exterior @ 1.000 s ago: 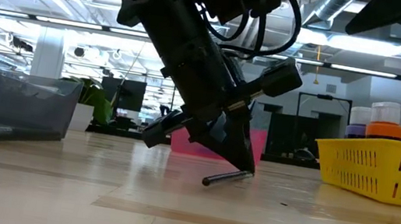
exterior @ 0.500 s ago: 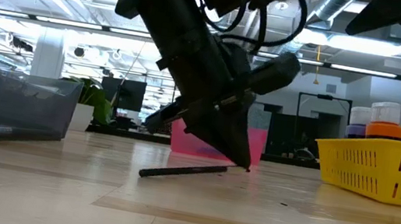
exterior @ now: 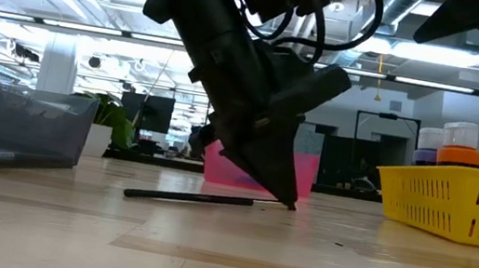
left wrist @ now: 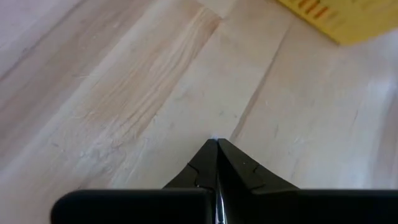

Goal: Pick & Place Paint Supplies
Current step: Put the black makeup brush into the black bin

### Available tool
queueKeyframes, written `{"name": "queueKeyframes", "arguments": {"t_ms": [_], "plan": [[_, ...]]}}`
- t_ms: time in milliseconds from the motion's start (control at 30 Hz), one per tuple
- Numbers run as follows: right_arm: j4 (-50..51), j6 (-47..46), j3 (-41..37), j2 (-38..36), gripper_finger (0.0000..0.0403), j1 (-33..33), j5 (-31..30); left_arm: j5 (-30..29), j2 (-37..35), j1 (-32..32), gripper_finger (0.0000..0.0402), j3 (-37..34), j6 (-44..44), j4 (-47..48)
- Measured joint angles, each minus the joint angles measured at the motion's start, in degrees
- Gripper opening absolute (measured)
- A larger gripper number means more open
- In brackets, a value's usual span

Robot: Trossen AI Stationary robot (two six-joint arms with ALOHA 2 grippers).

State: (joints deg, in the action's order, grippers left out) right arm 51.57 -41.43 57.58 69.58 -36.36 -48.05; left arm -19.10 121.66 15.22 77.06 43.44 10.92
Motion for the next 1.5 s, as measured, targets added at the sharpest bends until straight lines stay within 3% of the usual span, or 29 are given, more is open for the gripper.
{"name": "queueKeyframes", "arguments": {"t_ms": [567, 1000, 1233, 1500], "plan": [[0.67, -0.09, 0.00, 0.00, 0.0056, 0.26, -1.54, 1.56, -8.85, -1.48, 0.0000, -0.02, -24.07, 10.48], [0.66, -0.11, 0.00, 0.00, 0.0056, 1.68, -1.53, 1.56, -9.20, -1.99, 0.0000, -0.02, -23.28, 10.97], [0.66, -0.11, -0.01, 0.00, 0.0056, 1.68, -1.53, 1.42, -9.97, -3.53, 0.0000, -0.02, -17.81, 12.70], [0.95, -0.13, 0.00, 0.02, 0.0056, 1.55, -1.53, -3.49, -14.16, -4.78, 0.0000, -0.02, -14.35, 19.77]]}}
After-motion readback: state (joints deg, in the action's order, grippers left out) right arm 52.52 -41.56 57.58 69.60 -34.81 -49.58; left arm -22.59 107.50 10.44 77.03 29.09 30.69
